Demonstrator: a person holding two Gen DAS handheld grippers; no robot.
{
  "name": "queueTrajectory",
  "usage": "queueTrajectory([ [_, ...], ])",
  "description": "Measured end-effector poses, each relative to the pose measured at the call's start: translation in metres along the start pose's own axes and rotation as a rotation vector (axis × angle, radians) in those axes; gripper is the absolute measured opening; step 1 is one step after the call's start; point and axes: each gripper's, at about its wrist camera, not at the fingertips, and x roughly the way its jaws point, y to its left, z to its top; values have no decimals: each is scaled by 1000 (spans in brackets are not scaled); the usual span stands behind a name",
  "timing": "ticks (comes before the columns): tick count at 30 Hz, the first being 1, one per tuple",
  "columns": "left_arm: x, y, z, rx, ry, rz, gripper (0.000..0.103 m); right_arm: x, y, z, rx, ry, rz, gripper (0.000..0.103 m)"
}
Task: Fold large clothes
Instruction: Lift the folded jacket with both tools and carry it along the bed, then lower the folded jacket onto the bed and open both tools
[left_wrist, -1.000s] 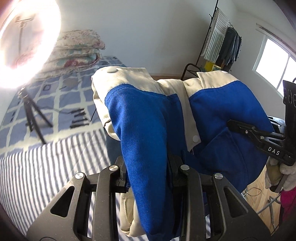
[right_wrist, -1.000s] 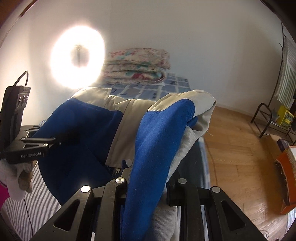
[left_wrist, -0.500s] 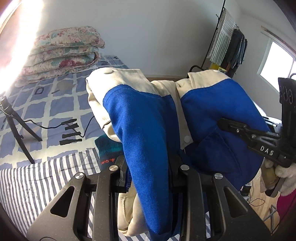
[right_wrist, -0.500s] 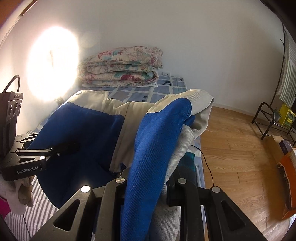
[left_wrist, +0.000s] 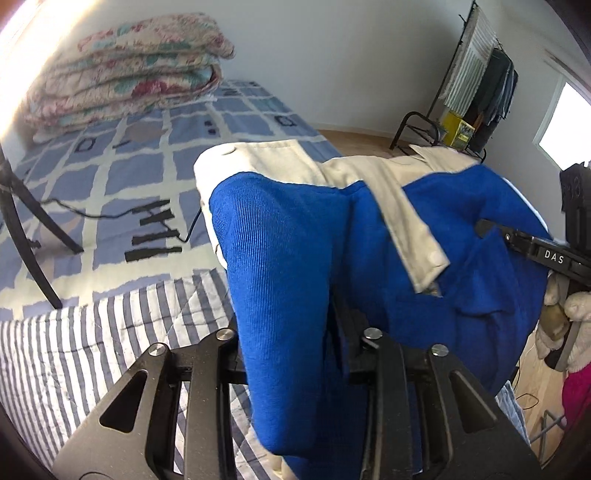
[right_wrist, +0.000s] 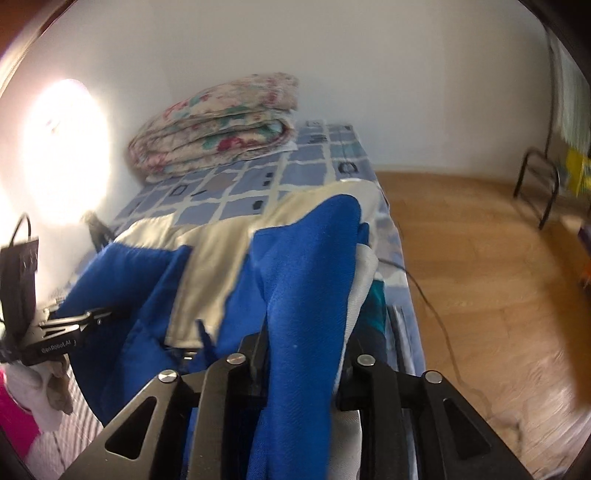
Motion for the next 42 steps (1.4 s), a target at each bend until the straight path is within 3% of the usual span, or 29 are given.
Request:
queueTrajectory([
  [2,5,8,-4,-31,7,-10,43,10,-13,-6,47,7,-5,40],
  [5,7,11,-9,-31,1,3,53,24,-28,-14,113,25,-15,48],
  [12,8,4,-16,2,-11,56,63,29,-34,-26,124,23,-76,59],
  [14,8,5,-17,2,-11,65,65,31,-38,-27,138,34,-90,69],
  [23,-21,-2,-30,75,-35,137,65,0,-41,-35,185,-21,-124,69],
  [32,-75,-12,-53,91,-82,122,65,-44,1,-36,135,-74,-146,69],
  [38,-141,-27,-70,101,-135,103,65,-92,41,-44,89,-105,-140,69],
  [42,-205,-44,-84,120,-189,103,65,-134,78,-51,31,-125,-169,69],
])
